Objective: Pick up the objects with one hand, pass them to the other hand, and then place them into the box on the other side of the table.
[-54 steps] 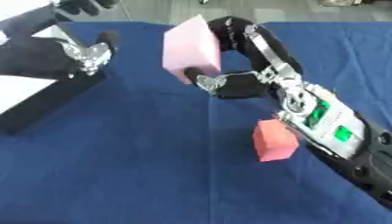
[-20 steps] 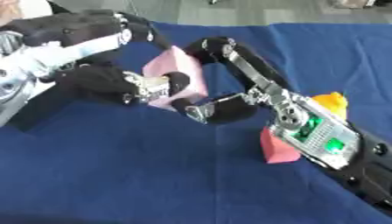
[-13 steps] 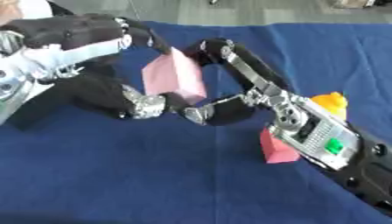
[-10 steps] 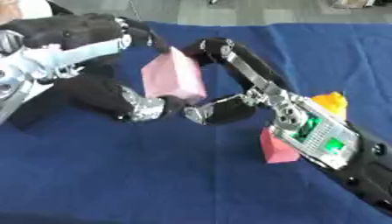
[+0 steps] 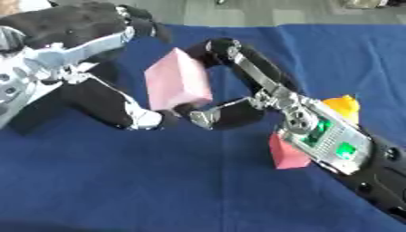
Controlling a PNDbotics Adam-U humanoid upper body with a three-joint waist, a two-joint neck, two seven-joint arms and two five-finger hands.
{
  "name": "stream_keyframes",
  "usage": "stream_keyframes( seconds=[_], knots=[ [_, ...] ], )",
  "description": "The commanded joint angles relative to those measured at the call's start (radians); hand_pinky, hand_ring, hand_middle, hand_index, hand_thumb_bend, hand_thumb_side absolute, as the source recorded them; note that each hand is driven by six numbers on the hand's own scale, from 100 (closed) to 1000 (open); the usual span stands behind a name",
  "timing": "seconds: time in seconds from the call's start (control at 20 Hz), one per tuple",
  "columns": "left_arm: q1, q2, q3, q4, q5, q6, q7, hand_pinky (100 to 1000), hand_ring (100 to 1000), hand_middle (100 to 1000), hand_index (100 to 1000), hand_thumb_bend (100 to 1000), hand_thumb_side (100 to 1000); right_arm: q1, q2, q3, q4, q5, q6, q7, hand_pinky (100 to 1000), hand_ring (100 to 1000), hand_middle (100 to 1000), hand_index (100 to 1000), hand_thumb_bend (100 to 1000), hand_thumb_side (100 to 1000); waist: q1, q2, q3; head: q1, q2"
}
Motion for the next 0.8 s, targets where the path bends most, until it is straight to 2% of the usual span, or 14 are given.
stream_keyframes(
  seconds=[0.05, 0.2, 0.4, 0.8],
  knots=[
    [-0.008, 0.006, 0.004, -0.007, -0.011, 0.044, 0.033, 1000, 953, 847, 927, 566, 558, -0.015, -0.004, -0.002, -0.015, 0.008, -0.001, 0.005, 786, 683, 421, 527, 283, 100, 0.004, -0.016, 0.002, -0.003, 0.006],
    [-0.007, 0.001, -0.001, -0.007, -0.004, 0.077, 0.061, 1000, 949, 842, 924, 545, 554, -0.014, -0.003, 0.000, -0.015, 0.012, 0.000, 0.009, 786, 683, 421, 528, 284, 100, 0.004, -0.014, 0.002, -0.002, 0.006],
    [-0.004, -0.005, -0.012, -0.007, 0.018, 0.120, 0.076, 1000, 941, 831, 912, 473, 613, -0.015, -0.005, 0.000, -0.015, 0.014, -0.007, 0.006, 787, 683, 422, 528, 282, 100, 0.003, -0.012, 0.002, 0.001, 0.006],
    [-0.003, -0.012, -0.034, -0.007, 0.082, 0.198, 0.051, 1000, 939, 824, 897, 426, 708, -0.020, -0.006, 0.001, -0.015, 0.030, -0.015, 0.002, 787, 691, 423, 529, 280, 100, 0.004, -0.008, 0.004, 0.005, 0.006]
  ],
)
